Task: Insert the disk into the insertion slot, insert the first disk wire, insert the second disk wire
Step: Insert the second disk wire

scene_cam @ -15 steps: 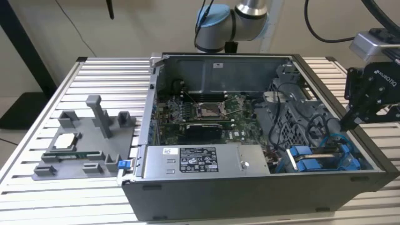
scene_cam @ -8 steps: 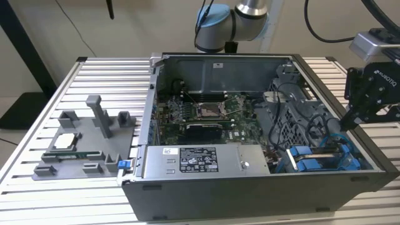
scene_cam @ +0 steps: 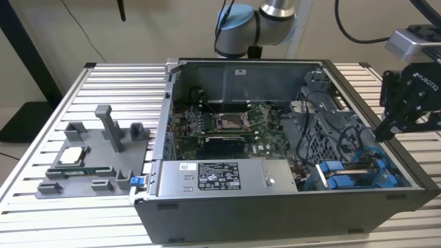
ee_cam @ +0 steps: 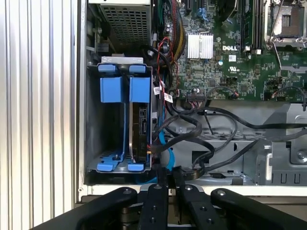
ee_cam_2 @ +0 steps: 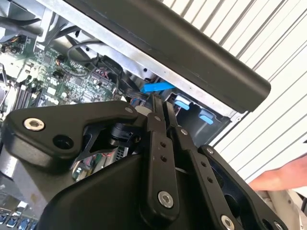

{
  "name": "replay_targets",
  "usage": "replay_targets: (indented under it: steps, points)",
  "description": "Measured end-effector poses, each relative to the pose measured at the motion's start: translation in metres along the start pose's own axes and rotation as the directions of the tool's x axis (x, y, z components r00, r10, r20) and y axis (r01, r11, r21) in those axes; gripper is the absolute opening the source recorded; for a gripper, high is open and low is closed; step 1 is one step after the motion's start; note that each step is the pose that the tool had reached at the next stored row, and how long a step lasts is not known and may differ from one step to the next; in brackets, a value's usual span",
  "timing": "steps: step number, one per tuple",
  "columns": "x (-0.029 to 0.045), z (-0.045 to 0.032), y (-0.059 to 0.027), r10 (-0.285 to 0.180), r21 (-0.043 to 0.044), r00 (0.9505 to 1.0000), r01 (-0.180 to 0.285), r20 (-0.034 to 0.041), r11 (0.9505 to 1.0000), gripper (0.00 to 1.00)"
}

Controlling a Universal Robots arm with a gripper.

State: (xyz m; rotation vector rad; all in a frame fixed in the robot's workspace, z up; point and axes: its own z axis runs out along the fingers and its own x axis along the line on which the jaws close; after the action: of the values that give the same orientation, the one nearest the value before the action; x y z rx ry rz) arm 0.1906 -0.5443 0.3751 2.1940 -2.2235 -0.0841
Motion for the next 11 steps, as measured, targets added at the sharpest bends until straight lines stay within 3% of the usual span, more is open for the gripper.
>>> replay_targets:
  steps: [11]
  points:
    - [0.0,-0.007,0.0118,0.0,0.0,1.0,0.0,0.0,1.0,0.0]
